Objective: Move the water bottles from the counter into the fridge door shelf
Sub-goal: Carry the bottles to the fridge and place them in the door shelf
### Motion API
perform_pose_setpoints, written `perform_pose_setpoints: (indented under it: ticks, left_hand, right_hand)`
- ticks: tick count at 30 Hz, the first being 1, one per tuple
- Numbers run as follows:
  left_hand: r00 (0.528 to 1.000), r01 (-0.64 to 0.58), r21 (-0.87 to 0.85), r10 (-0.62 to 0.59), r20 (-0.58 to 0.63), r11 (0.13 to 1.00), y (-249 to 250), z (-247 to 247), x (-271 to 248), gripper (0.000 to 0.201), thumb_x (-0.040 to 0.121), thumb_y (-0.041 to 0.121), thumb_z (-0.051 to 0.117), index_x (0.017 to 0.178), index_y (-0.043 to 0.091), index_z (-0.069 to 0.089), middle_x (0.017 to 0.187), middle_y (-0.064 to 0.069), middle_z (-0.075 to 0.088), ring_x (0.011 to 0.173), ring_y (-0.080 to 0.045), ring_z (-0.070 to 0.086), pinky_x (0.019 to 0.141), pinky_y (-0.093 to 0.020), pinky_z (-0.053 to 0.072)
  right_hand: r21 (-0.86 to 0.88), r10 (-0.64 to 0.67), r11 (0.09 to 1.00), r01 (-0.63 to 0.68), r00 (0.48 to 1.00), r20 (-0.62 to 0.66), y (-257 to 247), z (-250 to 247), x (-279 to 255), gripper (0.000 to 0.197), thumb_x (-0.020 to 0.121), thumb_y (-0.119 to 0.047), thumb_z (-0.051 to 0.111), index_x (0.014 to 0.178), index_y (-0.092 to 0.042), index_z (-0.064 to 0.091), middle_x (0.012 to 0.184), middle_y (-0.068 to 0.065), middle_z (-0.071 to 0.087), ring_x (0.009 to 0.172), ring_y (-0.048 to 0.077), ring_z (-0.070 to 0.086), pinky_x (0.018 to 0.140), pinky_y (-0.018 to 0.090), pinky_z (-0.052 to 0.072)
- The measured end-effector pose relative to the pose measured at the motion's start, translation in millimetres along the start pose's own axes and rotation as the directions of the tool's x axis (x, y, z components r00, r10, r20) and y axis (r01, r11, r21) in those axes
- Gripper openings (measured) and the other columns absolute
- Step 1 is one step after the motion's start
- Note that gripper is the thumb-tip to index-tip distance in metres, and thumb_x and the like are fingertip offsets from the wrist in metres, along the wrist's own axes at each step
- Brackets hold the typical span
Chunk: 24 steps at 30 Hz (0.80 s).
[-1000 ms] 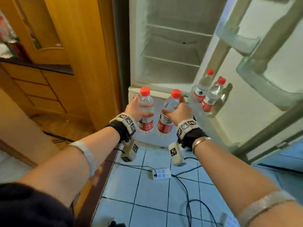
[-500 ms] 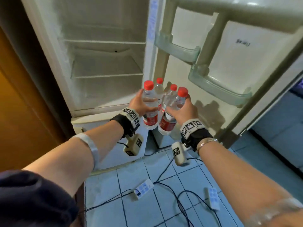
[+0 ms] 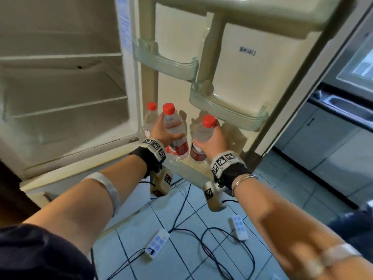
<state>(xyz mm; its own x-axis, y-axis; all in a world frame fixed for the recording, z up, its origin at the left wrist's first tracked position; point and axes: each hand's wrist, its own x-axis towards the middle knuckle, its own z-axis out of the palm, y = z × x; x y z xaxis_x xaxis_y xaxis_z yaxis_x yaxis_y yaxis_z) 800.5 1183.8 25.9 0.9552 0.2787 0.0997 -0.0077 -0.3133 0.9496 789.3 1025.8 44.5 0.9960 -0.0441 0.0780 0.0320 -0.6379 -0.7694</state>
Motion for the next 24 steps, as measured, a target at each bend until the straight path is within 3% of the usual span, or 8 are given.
perform_pose_setpoints:
  ticks: [3, 6, 8, 12, 15, 18, 24]
  left_hand:
    - [0.998, 0.067, -0.059, -0.068, -0.016, 0.996, -17, 6, 10, 0.075, 0.061, 0.019, 0.083, 0.125, 0.014, 0.044, 0.109, 0.003, 0.058, 0.102, -0.017, 0.057, 0.088, -0.031, 0.048]
    - [0.986, 0.157, -0.104, -0.161, -0.032, 0.982, -35, 9, 18, 0.083, 0.057, 0.026, 0.084, 0.128, 0.014, 0.042, 0.121, -0.004, 0.06, 0.111, -0.023, 0.058, 0.09, -0.039, 0.052]
    - [0.981, 0.183, -0.104, -0.189, -0.047, 0.978, -46, 12, 21, 0.076, 0.062, 0.025, 0.083, 0.125, 0.014, 0.043, 0.117, -0.003, 0.06, 0.109, -0.025, 0.059, 0.09, -0.043, 0.053]
    - [0.989, 0.129, 0.044, -0.125, -0.084, 0.991, -50, 12, 29, 0.063, 0.07, 0.029, 0.077, 0.123, 0.011, 0.047, 0.107, 0.003, 0.053, 0.098, -0.014, 0.051, 0.088, -0.028, 0.044]
    - [0.985, 0.128, 0.021, -0.124, -0.116, 0.992, -41, 4, 40, 0.055, 0.073, 0.024, 0.075, 0.118, 0.01, 0.046, 0.104, -0.001, 0.056, 0.092, -0.017, 0.056, 0.084, -0.032, 0.049]
    - [0.966, 0.114, 0.006, -0.11, -0.234, 0.993, -38, -4, 47, 0.046, 0.075, 0.017, 0.069, 0.116, 0.013, 0.046, 0.097, 0.002, 0.057, 0.094, -0.023, 0.061, 0.089, -0.038, 0.052]
    - [0.953, 0.148, 0.02, -0.138, -0.271, 0.989, -44, -19, 55, 0.039, 0.082, 0.013, 0.065, 0.117, 0.015, 0.047, 0.123, -0.007, 0.057, 0.11, -0.023, 0.058, 0.092, -0.032, 0.049]
  right_hand:
    - [0.024, 0.046, 0.999, -0.046, 0.999, 0.006, 12, 6, 9, 0.07, 0.064, -0.032, 0.079, 0.125, -0.024, 0.045, 0.118, 0.006, 0.062, 0.112, 0.03, 0.058, 0.1, 0.047, 0.045]
    - [0.011, 0.084, 0.996, -0.085, 0.996, 0.026, 20, 11, 16, 0.064, 0.068, -0.029, 0.079, 0.123, -0.023, 0.047, 0.118, 0.005, 0.062, 0.112, 0.027, 0.058, 0.099, 0.039, 0.045]
    - [-0.031, 0.091, 0.995, -0.09, 0.995, 0.038, 25, 13, 21, 0.06, 0.071, -0.029, 0.078, 0.122, -0.021, 0.047, 0.118, 0.004, 0.062, 0.11, 0.025, 0.058, 0.097, 0.033, 0.044]
    - [-0.094, 0.091, 0.992, -0.085, 0.994, 0.06, 27, 23, 29, 0.062, 0.071, -0.034, 0.077, 0.124, -0.02, 0.047, 0.116, 0.006, 0.064, 0.109, 0.028, 0.06, 0.098, 0.036, 0.047]
    - [-0.132, 0.094, 0.988, -0.085, 0.994, 0.06, 24, 30, 32, 0.06, 0.071, -0.038, 0.075, 0.12, -0.018, 0.049, 0.115, 0.006, 0.065, 0.108, 0.028, 0.061, 0.097, 0.038, 0.049]
    - [-0.14, 0.107, 0.985, -0.097, 0.992, 0.068, 21, 32, 35, 0.057, 0.072, -0.038, 0.075, 0.118, -0.017, 0.048, 0.115, 0.007, 0.064, 0.108, 0.029, 0.061, 0.095, 0.037, 0.049]
    - [-0.099, 0.147, 0.985, -0.141, 0.987, 0.06, 28, 42, 31, 0.062, 0.073, -0.034, 0.075, 0.123, -0.017, 0.045, 0.115, 0.008, 0.065, 0.108, 0.03, 0.062, 0.095, 0.038, 0.05]
